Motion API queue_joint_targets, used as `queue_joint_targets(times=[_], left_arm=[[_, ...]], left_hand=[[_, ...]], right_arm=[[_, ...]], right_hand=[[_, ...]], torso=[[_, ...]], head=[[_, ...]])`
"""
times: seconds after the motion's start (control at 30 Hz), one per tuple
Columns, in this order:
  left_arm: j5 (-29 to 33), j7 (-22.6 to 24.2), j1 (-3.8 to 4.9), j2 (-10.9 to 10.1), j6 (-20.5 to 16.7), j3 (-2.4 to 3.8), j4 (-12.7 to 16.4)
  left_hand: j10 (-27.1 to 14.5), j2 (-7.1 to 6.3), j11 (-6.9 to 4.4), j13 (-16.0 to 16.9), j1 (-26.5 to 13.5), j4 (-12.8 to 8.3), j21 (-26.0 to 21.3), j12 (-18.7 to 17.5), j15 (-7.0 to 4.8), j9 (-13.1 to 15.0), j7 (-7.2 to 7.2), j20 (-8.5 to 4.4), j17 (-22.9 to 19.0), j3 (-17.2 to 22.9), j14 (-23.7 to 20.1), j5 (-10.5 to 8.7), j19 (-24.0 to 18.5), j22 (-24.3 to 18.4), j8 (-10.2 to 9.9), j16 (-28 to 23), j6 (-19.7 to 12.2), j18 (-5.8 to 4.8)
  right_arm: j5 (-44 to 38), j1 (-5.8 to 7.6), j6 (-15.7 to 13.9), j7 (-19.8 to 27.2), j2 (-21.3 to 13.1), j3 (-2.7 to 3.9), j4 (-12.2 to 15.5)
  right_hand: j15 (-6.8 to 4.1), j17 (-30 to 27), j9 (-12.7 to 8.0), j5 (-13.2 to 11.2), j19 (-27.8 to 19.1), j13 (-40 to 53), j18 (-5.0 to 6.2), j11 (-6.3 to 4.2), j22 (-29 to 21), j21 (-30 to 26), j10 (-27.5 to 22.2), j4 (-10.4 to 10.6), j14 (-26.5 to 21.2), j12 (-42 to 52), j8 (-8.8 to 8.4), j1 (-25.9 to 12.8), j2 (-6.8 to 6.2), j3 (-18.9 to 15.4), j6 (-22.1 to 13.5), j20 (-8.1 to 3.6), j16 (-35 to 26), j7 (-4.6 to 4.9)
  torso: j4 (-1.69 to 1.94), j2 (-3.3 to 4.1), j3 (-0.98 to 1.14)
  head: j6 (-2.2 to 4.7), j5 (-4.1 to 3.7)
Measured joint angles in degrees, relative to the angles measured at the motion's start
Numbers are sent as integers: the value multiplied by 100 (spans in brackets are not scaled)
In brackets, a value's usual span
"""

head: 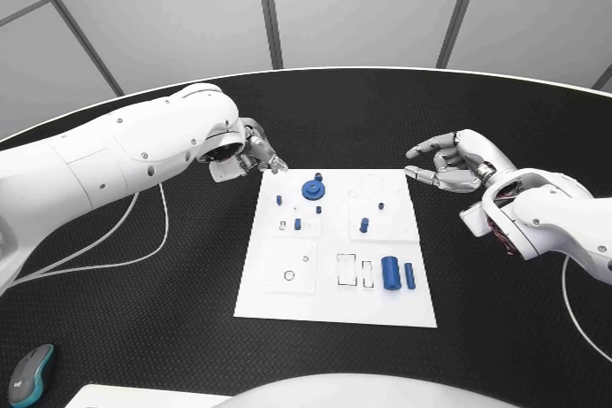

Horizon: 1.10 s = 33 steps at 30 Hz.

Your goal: Assemble the parts on the task board

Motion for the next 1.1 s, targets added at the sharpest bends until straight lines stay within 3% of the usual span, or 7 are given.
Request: queue_joint_targets(times=[0.17,0.43,0.57,0.73,0.83,1.1], left_arm=[[-117,42,2,86,36,0,-180],[-229,100,-41,269,166,-2,-551],[-245,146,-121,392,216,-3,-777],[-252,189,-205,490,263,-4,-951],[-255,199,-232,530,316,-4,-1040],[-365,204,-279,615,497,-7,-1250]], left_hand=[[-22,-40,22,-10,-40,25,-25,0,21,-39,23,15,0,-78,21,-81,-16,-38,-44,-38,-23,0],[-105,45,101,-17,-217,43,-63,66,73,-243,85,43,-1,-414,9,-828,-43,-65,-207,-65,-85,0],[-144,101,103,-28,-272,42,-63,97,102,-372,115,43,-1,-609,21,-1251,-44,-65,-249,-65,-115,0],[-164,198,124,-41,-296,44,-63,132,102,-480,115,58,-1,-857,21,-1632,-29,-65,-249,-65,-115,0],[-164,231,124,-41,-317,50,-63,164,102,-525,115,58,-1,-972,21,-1760,-28,-57,-249,-65,-115,0],[-164,284,124,-31,-318,49,-63,186,102,-561,115,58,-1,-1064,21,-1825,-28,-16,-249,-65,-115,0]], right_arm=[[0,-3,0,3,9,0,6],[0,-6,-4,7,33,0,15],[0,-6,-11,10,36,0,31],[0,-6,-17,15,36,0,44],[0,-6,-18,19,46,0,42],[0,-6,-17,25,65,1,45]], right_hand=[[0,0,0,0,0,0,0,0,0,0,0,0,0,0,0,0,0,0,0,0,0,0],[0,-1,0,0,0,-1,0,0,0,0,0,0,0,0,0,0,0,0,0,0,0,0],[0,-1,0,0,0,-1,0,0,0,0,0,0,0,0,0,0,0,0,0,0,0,0],[0,-1,1,0,0,-1,0,0,0,0,0,0,0,0,0,0,0,0,0,0,0,0],[0,-1,1,0,0,-1,0,0,0,0,0,0,0,0,0,0,0,0,0,0,0,0],[0,-1,1,0,0,-2,0,0,0,0,0,0,0,0,0,0,0,0,0,0,0,0]], torso=[[-2,16,4],[-1,44,1],[-9,62,-2],[-24,90,-13],[-32,101,-19],[-40,116,-26]], head=[[29,30],[43,64],[49,76],[73,97],[78,108],[84,121]])
